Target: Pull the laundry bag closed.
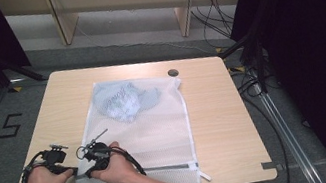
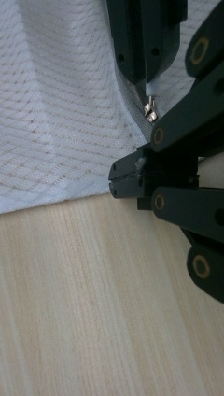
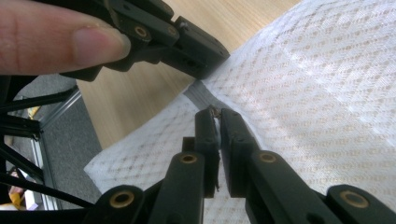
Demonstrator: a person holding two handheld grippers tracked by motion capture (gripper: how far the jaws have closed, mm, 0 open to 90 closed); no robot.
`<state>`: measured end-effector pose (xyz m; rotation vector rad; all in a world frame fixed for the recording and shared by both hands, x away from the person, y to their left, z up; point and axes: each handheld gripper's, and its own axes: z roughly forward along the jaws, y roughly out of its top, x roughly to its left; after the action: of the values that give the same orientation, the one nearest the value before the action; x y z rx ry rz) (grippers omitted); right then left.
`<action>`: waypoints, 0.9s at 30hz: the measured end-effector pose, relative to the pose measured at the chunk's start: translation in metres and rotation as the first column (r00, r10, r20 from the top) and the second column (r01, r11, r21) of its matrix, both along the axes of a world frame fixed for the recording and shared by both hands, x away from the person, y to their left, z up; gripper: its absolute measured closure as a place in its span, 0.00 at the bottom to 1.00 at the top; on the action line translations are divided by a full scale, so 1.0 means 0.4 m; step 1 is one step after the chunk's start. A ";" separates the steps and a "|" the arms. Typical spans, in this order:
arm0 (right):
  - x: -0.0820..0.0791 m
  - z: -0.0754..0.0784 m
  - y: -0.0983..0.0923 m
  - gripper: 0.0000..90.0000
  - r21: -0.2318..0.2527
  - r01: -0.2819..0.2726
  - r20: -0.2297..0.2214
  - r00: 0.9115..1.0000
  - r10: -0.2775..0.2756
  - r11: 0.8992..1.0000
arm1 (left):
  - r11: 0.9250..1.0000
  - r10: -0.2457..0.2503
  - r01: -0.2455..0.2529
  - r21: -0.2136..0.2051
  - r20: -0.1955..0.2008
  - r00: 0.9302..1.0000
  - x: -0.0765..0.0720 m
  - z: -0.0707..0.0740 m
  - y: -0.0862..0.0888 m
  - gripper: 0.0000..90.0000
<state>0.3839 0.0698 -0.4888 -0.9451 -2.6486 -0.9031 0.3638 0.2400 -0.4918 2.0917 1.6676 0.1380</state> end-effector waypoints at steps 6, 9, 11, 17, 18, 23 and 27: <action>-0.004 0.009 -0.004 0.97 -0.017 0.008 0.012 1.000 -0.008 1.000 | 1.000 -0.004 0.004 -0.002 -0.007 1.000 0.001 0.001 0.004 1.00; -0.003 0.008 -0.006 0.97 -0.006 -0.005 -0.010 1.000 0.005 1.000 | 1.000 -0.003 0.003 -0.003 -0.007 1.000 0.001 0.001 0.004 1.00; -0.003 0.009 -0.008 0.97 -0.012 -0.002 -0.003 1.000 0.002 1.000 | 1.000 -0.003 0.003 -0.003 -0.008 1.000 0.001 0.001 0.005 1.00; -0.005 0.013 -0.013 0.97 -0.020 0.006 0.008 1.000 -0.006 1.000 | 1.000 -0.002 0.002 -0.003 -0.006 1.000 0.001 0.001 0.005 1.00; -0.004 0.012 -0.014 0.97 -0.022 0.006 0.004 1.000 -0.006 1.000 | 1.000 -0.003 0.003 -0.003 -0.007 1.000 0.001 0.001 0.005 1.00; -0.001 0.012 -0.021 0.97 -0.025 -0.011 0.009 1.000 0.011 1.000 | 1.000 -0.005 0.005 -0.004 -0.007 1.000 0.001 0.001 0.007 1.00; -0.004 0.013 -0.024 0.97 -0.015 0.000 -0.017 1.000 -0.001 1.000 | 1.000 -0.004 0.004 -0.004 -0.006 1.000 0.001 0.001 0.005 1.00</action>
<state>0.3824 0.0601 -0.4834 -0.9528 -2.6450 -0.8724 0.3641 0.2422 -0.4916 2.0943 1.6661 0.1276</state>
